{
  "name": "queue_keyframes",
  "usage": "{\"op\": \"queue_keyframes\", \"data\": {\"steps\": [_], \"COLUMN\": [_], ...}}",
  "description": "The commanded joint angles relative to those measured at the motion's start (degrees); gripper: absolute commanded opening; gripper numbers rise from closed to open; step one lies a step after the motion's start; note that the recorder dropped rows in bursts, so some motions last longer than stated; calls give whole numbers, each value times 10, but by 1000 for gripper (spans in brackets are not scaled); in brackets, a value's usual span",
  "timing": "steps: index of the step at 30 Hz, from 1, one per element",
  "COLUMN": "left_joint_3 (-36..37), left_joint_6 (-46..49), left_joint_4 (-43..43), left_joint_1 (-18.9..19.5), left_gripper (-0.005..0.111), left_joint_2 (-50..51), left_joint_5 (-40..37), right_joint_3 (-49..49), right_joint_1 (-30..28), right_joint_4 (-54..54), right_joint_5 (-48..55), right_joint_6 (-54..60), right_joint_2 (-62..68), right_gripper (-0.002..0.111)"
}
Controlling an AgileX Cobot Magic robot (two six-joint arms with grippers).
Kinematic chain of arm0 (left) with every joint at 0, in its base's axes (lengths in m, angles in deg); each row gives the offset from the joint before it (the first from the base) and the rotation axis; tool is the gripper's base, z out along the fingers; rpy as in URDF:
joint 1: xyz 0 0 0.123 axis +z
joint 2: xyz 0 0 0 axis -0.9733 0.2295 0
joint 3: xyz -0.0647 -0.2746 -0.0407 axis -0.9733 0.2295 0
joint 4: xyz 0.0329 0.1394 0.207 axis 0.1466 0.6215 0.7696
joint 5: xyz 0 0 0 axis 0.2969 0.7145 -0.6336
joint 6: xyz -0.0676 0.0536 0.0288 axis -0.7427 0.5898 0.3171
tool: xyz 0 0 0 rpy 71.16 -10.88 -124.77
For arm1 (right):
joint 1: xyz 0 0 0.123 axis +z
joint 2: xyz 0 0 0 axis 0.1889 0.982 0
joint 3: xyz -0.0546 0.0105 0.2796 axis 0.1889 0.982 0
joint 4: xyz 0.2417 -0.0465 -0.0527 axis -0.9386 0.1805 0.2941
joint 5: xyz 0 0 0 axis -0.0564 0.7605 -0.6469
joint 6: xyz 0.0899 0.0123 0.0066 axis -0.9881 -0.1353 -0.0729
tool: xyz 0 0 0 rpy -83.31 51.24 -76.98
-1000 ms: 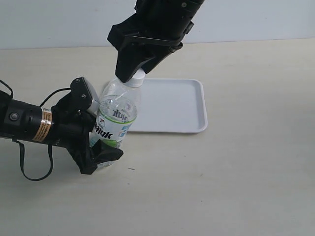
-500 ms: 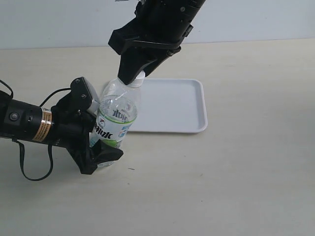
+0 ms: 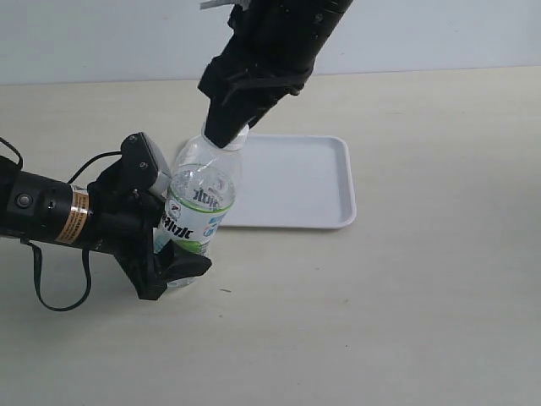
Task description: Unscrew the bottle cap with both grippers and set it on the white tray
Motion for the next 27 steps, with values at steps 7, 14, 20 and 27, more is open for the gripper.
{"op": "queue_keyframes", "data": {"steps": [7, 14, 20, 27], "left_joint_3": [-3, -3, -3, -3], "left_joint_6": [-21, -21, -23, -23], "left_joint_4": [-12, -13, -9, -9], "left_joint_1": [-3, -3, -3, -3], "left_gripper": [0, 0, 0, 0], "left_joint_2": [-8, -8, -8, -8], "left_joint_5": [24, 52, 67, 81], "right_joint_3": [-2, -2, -2, -2], "right_joint_1": [1, 1, 1, 1], "right_joint_4": [-5, -5, -3, 4], "right_joint_5": [-2, -2, -2, -2], "right_joint_6": [246, 370, 510, 756], "right_joint_2": [-1, -1, -1, -1], "right_gripper": [0, 0, 0, 0]}}
